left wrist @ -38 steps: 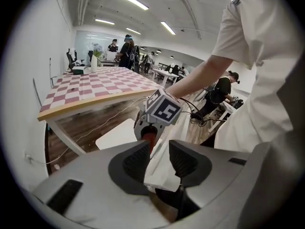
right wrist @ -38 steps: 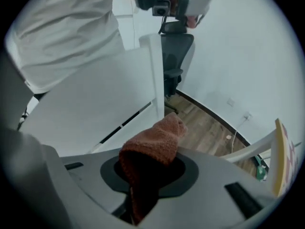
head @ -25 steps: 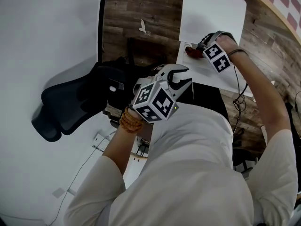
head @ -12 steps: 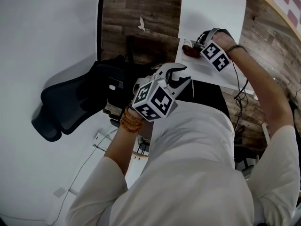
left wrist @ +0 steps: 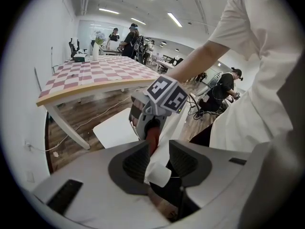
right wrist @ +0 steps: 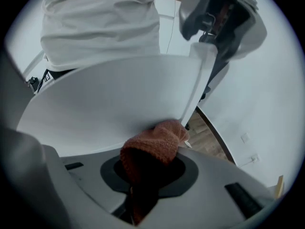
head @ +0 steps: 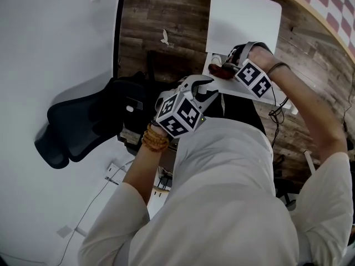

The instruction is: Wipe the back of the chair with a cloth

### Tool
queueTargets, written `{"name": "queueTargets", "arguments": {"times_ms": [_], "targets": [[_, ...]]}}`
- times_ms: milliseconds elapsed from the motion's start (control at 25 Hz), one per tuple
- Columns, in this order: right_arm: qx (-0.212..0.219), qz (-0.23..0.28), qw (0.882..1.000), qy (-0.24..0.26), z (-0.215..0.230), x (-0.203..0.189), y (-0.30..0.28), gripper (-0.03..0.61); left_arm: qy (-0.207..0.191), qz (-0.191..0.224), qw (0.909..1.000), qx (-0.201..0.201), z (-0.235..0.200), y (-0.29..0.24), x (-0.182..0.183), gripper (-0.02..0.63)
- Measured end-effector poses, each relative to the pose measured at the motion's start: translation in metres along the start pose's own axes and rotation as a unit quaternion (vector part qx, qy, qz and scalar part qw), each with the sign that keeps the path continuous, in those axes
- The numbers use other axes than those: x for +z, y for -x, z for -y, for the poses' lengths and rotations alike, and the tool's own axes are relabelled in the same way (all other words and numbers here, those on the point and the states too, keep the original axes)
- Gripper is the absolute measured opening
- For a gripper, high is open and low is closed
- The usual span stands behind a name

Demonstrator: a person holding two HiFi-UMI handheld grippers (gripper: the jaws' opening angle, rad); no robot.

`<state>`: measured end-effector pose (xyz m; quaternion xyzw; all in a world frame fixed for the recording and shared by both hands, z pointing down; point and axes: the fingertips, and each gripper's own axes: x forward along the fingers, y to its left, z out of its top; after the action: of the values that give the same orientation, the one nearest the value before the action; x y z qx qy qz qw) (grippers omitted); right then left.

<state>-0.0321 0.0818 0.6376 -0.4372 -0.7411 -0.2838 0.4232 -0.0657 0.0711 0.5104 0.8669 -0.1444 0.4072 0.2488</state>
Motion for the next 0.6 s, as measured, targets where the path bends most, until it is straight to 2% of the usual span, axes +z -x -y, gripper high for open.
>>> {"name": "queueTargets", "arguments": {"times_ms": [280, 600], "targets": [[-0.033, 0.001, 0.999, 0.011, 0.002, 0.025, 0.040, 0.097, -0.006, -0.001, 1.0000, 0.005, 0.001, 0.001, 0.001, 0.150], [-0.051, -0.010, 0.998, 0.034, -0.005, 0.042, 0.075, 0.097, -0.014, 0.006, 0.9999, 0.008, 0.006, 0.001, 0.011, 0.150]]}}
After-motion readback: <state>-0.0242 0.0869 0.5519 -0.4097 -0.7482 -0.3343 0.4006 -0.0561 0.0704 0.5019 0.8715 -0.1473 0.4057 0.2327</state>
